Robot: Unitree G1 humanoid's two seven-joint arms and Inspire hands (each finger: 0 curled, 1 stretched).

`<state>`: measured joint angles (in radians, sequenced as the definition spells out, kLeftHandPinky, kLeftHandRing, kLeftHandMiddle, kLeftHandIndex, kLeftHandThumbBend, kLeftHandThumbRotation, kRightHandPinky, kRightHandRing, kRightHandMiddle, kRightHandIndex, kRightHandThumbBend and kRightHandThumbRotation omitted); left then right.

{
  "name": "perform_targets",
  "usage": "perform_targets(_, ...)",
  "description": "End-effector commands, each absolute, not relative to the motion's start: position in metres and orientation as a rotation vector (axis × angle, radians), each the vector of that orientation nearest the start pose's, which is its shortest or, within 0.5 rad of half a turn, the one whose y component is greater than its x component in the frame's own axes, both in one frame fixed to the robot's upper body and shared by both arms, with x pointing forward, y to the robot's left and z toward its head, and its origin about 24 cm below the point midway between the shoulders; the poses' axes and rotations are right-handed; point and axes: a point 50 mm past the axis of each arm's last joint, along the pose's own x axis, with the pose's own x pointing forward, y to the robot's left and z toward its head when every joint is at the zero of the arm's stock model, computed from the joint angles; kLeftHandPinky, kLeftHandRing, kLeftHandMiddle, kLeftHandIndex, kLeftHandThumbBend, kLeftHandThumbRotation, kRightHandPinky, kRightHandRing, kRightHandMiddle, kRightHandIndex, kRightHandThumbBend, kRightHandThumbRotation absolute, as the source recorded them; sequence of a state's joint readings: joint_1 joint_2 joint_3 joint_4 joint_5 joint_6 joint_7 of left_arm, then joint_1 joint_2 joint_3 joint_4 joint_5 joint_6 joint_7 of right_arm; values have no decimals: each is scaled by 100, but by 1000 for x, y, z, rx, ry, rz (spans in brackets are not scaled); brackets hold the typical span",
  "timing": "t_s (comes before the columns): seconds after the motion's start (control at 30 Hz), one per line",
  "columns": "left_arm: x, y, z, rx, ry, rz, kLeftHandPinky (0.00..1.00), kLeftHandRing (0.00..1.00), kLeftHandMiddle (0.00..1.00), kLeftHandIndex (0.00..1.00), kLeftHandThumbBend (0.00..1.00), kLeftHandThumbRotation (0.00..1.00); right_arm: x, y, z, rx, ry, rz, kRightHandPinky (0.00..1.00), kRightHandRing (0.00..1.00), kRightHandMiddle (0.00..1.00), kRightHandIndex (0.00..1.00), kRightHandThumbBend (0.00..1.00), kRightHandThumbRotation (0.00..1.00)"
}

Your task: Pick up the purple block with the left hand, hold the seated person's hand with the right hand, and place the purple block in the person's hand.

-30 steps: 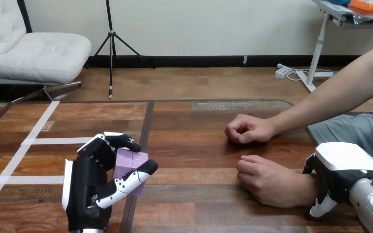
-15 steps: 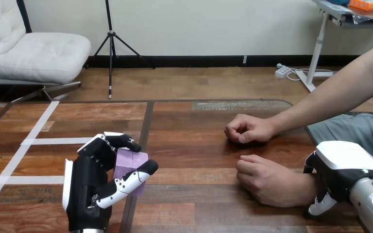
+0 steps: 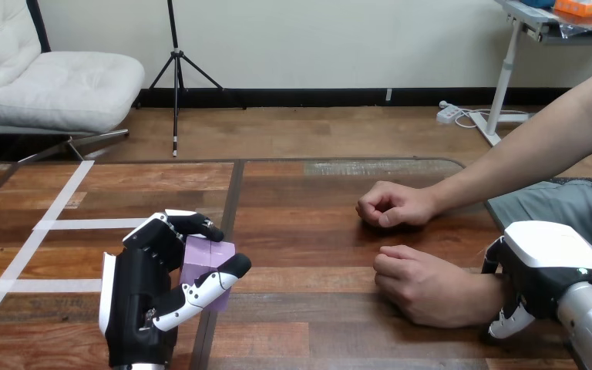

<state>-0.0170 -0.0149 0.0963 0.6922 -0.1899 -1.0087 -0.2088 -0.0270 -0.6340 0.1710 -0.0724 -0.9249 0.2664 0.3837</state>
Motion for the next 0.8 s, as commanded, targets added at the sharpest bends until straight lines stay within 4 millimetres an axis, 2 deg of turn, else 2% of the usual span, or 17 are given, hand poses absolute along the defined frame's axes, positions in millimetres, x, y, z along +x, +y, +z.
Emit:
perform_targets(0.0, 226, 165, 6, -92, -442, 7, 34, 40, 46, 46, 85, 5, 258, -244, 77, -1533, 303, 195, 35, 44, 51, 55, 77, 0)
perform_targets(0.2, 226, 164, 6, -96, -442, 3, 34, 41, 47, 46, 85, 4, 258, -244, 78, -1540, 295, 195, 33, 42, 49, 55, 76, 0)
perform_targets(0.77, 226, 161, 7, -99, -448, 3, 34, 41, 46, 46, 86, 5, 259, -245, 80, -1512, 301, 190, 38, 46, 53, 54, 76, 0)
